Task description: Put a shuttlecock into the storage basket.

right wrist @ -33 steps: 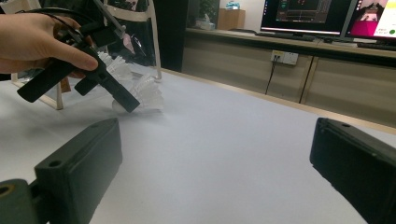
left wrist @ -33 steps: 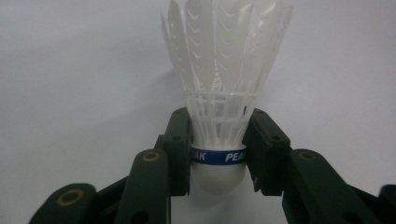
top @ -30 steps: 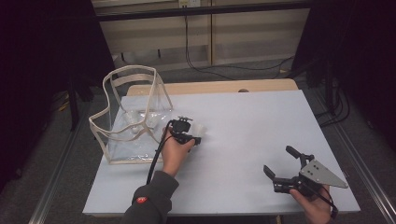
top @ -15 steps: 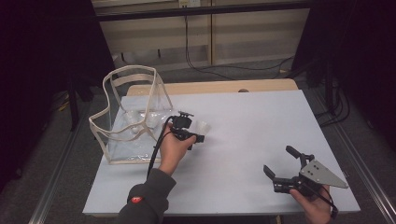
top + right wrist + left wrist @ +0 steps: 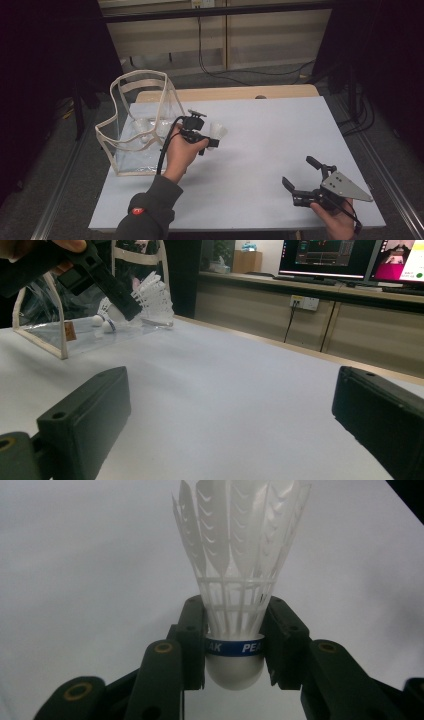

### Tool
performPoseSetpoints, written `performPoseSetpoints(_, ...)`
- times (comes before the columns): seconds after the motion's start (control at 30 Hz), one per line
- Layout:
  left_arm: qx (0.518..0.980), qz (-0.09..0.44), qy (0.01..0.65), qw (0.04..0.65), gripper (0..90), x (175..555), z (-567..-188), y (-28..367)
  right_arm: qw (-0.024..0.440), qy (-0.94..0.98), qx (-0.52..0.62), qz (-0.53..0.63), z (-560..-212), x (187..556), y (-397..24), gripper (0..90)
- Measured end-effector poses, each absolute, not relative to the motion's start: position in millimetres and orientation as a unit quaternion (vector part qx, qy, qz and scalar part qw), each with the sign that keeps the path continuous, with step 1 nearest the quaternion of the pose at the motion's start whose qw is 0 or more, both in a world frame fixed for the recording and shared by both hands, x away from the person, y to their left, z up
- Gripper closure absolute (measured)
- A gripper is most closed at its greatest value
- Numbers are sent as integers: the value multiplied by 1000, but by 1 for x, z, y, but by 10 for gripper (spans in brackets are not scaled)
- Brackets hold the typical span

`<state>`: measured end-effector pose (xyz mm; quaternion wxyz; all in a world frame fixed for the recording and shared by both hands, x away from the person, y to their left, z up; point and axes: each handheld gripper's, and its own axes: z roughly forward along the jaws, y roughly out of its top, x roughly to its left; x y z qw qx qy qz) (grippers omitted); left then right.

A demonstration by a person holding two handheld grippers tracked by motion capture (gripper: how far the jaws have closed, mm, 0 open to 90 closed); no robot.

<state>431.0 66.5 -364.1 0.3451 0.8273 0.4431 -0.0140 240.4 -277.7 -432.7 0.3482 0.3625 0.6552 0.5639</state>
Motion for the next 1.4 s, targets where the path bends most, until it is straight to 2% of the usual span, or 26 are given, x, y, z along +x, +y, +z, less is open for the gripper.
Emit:
performPoseSetpoints(0.7, 846, -23, 403, 348, 649, 425, -324, 68, 348, 656, 362, 563, -433, 240, -278, 23)
performPoseSetpoints(1.4, 845, -26, 397, 357, 650, 421, -291, 83, 350, 656, 362, 562, -433, 240, -278, 23)
